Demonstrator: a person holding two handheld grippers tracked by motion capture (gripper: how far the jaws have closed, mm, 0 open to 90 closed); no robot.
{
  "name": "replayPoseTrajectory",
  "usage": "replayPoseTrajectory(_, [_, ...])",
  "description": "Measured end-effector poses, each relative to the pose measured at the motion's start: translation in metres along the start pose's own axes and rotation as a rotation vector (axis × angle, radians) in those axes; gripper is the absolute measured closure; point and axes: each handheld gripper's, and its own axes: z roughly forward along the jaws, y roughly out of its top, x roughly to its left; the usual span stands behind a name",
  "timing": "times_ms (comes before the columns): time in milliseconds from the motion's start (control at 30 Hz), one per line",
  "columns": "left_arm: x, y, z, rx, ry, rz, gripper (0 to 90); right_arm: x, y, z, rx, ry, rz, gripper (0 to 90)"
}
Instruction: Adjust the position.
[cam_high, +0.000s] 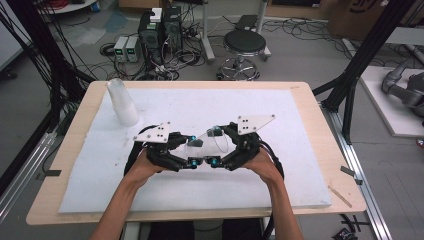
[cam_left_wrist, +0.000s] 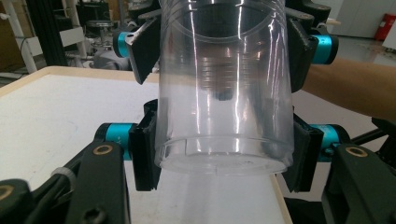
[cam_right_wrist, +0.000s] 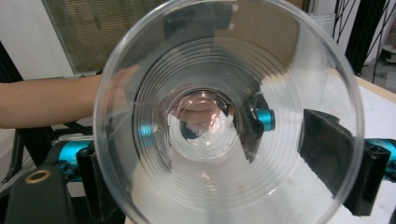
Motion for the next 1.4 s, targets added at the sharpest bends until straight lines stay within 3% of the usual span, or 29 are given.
replayPoseTrajectory(133, [0.000,0.000,0.000,0.010,-0.004,0.003,41.5,0.000,0.001,0.001,0.001,0.021,0.001,19.3])
replayPoseTrajectory(233, [0.000,0.000,0.000,0.010,-0.004,0.006,41.5,0.001,0.001,0.000,-0.001,0.022,-0.008,29.3])
replayPoseTrajectory(500, [-0.002,0.000,-0.001,0.014,-0.004,0.002,40.6,0.002,0.002,-0.001,-0.004,0.026,-0.015,33.2])
replayPoseTrajectory(533, [-0.002,0.001,-0.001,0.012,0.004,-0.010,35.4,0.002,0.002,-0.001,-0.003,0.024,-0.017,33.2])
replayPoseTrajectory(600, [-0.002,0.001,0.000,0.022,0.031,-0.034,8.3,0.002,0.002,-0.002,-0.003,0.021,-0.018,33.2])
replayPoseTrajectory(633, [-0.002,0.001,0.000,0.025,0.047,-0.026,3.8,0.002,0.002,-0.002,-0.004,0.020,-0.021,33.2])
replayPoseTrajectory(900, [-0.005,0.003,-0.007,0.035,0.095,-0.033,3.7,0.001,0.002,-0.006,0.001,0.006,-0.015,33.2])
replayPoseTrajectory(933, [-0.008,0.001,-0.011,0.080,0.151,-0.023,3.7,0.002,0.002,-0.008,0.015,-0.031,-0.015,33.2])
replayPoseTrajectory(967, [-0.010,-0.002,-0.014,0.095,0.191,-0.017,3.7,0.002,0.003,-0.009,0.024,-0.041,-0.016,33.2])
replayPoseTrajectory(1000, [-0.010,-0.002,-0.014,0.095,0.191,-0.017,3.7,0.002,0.004,-0.011,0.036,-0.058,-0.020,33.2])
replayPoseTrajectory(1033, [-0.014,-0.010,-0.023,0.103,0.265,-0.026,3.8,0.002,0.005,-0.013,0.047,-0.074,-0.018,33.2])
replayPoseTrajectory(1067, [-0.014,-0.010,-0.023,0.103,0.265,-0.026,3.7,0.002,0.005,-0.013,0.047,-0.074,-0.018,33.2])
replayPoseTrajectory(1100, [-0.016,-0.017,-0.029,0.106,0.314,-0.029,3.7,0.000,0.007,-0.019,0.067,-0.125,-0.004,33.3])
replayPoseTrajectory(1133, [-0.017,-0.021,-0.033,0.112,0.342,-0.029,3.7,0.000,0.007,-0.019,0.067,-0.125,-0.004,33.3])
replayPoseTrajectory(1167, [-0.020,-0.032,-0.042,0.122,0.425,-0.039,3.7,-0.002,0.010,-0.023,0.110,-0.189,0.029,33.5])
replayPoseTrajectory(1200, [-0.022,-0.037,-0.047,0.128,0.467,-0.040,3.8,-0.003,0.011,-0.024,0.127,-0.214,0.037,33.5])
replayPoseTrajectory(1233, [-0.023,-0.041,-0.051,0.135,0.505,-0.042,3.7,-0.005,0.013,-0.026,0.148,-0.247,0.048,33.5])
replayPoseTrajectory(1267, [-0.023,-0.041,-0.051,0.135,0.505,-0.042,3.7,-0.006,0.015,-0.027,0.168,-0.271,0.062,33.5])
replayPoseTrajectory(1300, [-0.026,-0.050,-0.059,0.128,0.571,-0.053,3.7,-0.008,0.016,-0.028,0.189,-0.295,0.070,33.5])
replayPoseTrajectory(1400, [-0.030,-0.062,-0.071,0.111,0.661,-0.071,3.7,-0.012,0.021,-0.029,0.258,-0.369,0.092,33.7])
